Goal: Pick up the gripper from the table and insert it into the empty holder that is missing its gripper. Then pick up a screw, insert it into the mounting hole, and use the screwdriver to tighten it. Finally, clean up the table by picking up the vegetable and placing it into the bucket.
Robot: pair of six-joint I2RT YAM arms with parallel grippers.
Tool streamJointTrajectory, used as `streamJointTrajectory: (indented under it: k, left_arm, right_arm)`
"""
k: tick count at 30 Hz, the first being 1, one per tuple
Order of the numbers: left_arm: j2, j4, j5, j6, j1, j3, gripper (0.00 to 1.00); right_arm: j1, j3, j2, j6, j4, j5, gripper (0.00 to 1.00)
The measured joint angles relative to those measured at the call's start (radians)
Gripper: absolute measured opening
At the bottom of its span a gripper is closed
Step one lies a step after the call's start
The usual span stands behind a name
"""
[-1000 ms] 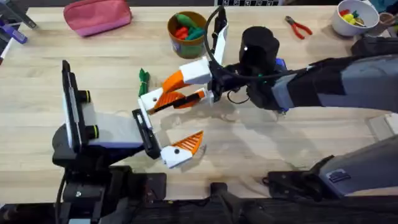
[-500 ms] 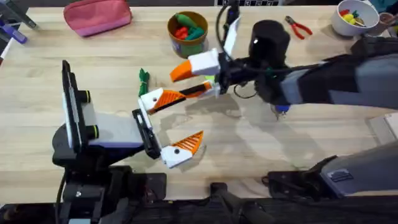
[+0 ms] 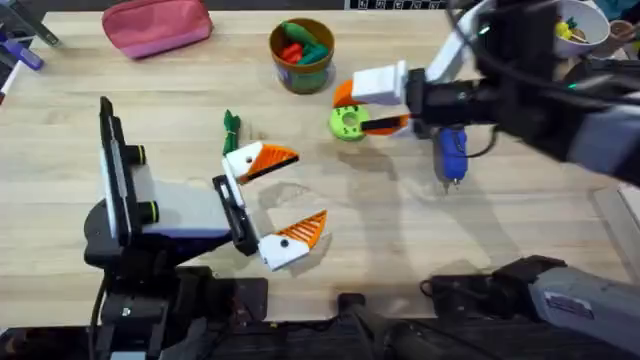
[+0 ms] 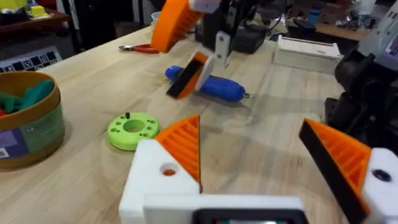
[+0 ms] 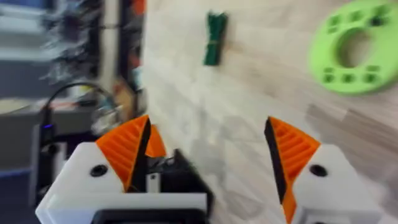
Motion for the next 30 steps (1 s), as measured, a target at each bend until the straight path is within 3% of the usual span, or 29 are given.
streamJointTrajectory:
  k: [7,12,20,30]
  left_arm:
    - [0.0,0.0,0.0,0.0,0.0,0.0,0.986]
    - [0.0,0.0,0.0,0.0,0.0,0.0,0.986]
    - [0.0,0.0,0.0,0.0,0.0,0.0,0.986]
    - [0.0,0.0,0.0,0.0,0.0,0.0,0.985]
  right_arm:
    - [-0.01,0.264,-0.06,-0.255,-0.537,0.271,0.993]
    - [-0.009,0.44,-0.009,-0.384,-0.739,0.433,0.959]
    - [0.059,0.687,0.22,-0.506,-0.939,0.643,0.956]
    - [0.15,0.92,0.514,-0.577,-0.992,0.783,0.955]
